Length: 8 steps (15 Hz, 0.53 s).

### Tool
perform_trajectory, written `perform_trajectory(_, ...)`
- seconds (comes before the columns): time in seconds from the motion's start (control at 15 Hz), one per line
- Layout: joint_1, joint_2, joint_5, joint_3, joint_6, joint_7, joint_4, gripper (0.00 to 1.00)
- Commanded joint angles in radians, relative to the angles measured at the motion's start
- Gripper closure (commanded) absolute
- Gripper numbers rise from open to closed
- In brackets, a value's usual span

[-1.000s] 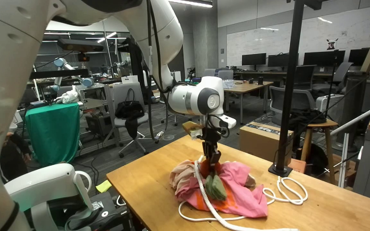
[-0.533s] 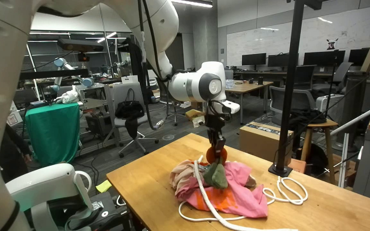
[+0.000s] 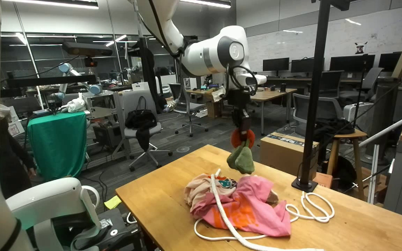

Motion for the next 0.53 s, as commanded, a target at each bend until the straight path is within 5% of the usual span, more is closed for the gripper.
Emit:
perform_trajectory(0.0, -0.013, -0.025, -0.020, 0.011, -0.058, 0.029, 0.045, 0.92)
perform_trajectory(0.47, -0.054, 0.015, -0.044, -0.005, -0.076, -0.015, 0.126, 0.92)
